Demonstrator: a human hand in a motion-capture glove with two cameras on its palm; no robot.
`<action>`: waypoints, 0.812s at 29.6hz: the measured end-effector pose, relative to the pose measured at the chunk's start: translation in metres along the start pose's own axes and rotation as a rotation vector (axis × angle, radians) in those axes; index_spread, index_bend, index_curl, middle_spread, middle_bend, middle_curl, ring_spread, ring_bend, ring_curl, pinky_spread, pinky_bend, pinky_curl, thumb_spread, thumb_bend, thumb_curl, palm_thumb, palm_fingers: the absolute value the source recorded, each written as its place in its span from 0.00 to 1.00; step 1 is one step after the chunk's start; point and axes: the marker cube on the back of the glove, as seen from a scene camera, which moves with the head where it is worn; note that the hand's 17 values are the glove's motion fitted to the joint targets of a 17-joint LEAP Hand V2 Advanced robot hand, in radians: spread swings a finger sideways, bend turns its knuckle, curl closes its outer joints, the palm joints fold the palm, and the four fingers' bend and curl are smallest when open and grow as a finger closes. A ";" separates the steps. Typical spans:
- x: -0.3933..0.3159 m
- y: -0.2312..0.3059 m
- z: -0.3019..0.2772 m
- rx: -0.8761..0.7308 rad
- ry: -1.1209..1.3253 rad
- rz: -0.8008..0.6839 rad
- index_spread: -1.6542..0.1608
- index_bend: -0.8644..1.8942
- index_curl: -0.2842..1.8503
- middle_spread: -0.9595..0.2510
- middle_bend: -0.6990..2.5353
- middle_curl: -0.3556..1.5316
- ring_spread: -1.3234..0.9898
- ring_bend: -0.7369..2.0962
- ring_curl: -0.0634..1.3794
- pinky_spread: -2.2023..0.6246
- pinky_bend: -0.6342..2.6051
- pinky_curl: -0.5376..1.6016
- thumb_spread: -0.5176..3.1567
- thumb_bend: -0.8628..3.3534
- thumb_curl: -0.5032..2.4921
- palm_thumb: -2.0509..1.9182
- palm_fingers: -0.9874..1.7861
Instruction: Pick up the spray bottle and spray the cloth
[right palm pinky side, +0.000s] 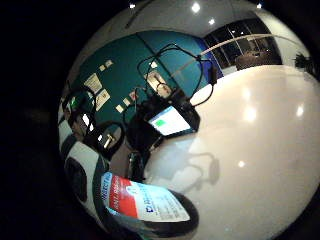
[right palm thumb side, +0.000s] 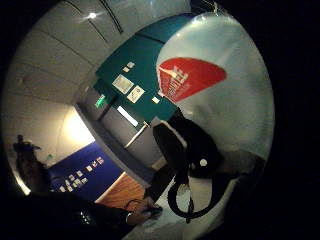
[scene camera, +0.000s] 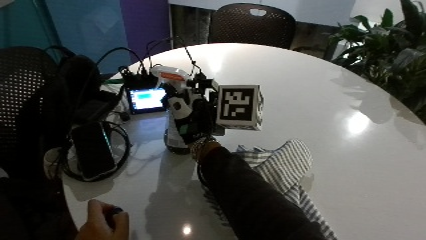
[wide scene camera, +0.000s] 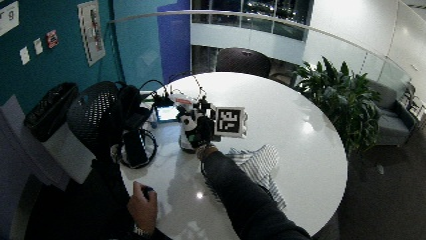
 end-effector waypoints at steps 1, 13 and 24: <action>0.005 -0.001 0.002 -0.011 0.005 -0.002 0.76 0.39 0.37 0.60 0.40 0.44 0.48 0.49 0.34 0.67 0.33 0.43 0.46 0.20 0.25 0.65 0.86; 0.017 -0.002 0.005 -0.003 0.010 0.017 0.76 0.39 0.37 0.60 0.40 0.44 0.47 0.49 0.34 0.67 0.32 0.43 0.46 0.20 0.25 0.65 0.86; 0.032 0.021 -0.001 -0.187 0.070 0.208 0.75 0.33 0.34 0.63 0.34 0.41 0.49 0.47 0.32 0.72 0.33 0.43 0.42 0.19 0.25 0.61 0.68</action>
